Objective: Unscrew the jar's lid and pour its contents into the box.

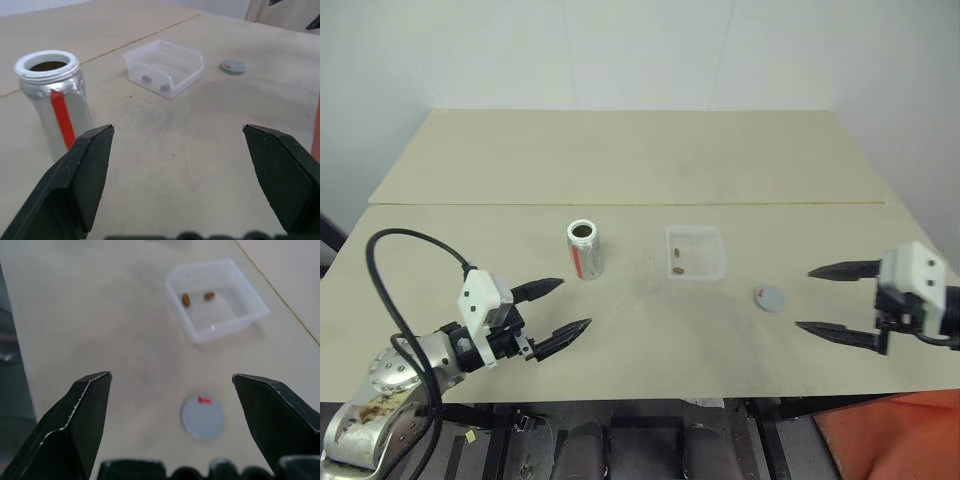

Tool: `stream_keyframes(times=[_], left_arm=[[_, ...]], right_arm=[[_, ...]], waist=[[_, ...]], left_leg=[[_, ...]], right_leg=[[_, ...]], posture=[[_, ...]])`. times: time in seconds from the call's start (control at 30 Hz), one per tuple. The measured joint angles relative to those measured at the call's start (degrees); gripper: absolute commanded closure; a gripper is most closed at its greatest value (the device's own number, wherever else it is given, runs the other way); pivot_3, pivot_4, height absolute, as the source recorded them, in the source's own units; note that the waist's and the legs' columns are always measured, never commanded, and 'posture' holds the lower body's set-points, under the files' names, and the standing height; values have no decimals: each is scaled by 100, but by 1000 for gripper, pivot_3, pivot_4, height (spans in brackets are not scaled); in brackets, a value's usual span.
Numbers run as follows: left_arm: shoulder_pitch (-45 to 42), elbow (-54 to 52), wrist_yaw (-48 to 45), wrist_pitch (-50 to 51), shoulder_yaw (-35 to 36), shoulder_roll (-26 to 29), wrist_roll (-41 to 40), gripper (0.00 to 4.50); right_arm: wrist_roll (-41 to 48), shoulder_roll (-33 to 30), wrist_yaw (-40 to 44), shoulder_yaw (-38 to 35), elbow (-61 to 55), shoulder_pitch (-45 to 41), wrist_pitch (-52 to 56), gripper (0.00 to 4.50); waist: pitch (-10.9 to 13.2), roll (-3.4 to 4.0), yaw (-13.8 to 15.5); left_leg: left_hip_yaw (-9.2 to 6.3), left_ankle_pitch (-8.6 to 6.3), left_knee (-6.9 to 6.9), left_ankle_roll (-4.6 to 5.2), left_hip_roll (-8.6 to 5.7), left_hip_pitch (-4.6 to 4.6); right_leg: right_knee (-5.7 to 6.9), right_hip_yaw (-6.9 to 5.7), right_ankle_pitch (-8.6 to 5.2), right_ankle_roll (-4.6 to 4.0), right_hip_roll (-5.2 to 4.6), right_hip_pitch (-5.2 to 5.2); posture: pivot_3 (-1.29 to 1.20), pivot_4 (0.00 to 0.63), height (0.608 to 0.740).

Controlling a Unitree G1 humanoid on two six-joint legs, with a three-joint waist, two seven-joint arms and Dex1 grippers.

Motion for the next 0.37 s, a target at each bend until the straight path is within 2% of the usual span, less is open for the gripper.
stream_keyframes(times=[0.13,0.37], left_arm=[[180,-120,203,88,223,12,58,19],[508,-283,-258,287,754,573,-271,19]], right_arm=[[266,695,-322,670,-189,-170,317,0],[409,1046,-873,958,-868,-122,552,0]], waist=[[2,-2,19],[5,2,46]], left_leg=[[-2,0,-4,0,0,-7],[1,0,-4,-1,1,-5]], right_leg=[[0,-2,0,0,0,-5],[2,-4,-1,-2,-2,-9]], posture=[[0,150,740],[0,150,740]])
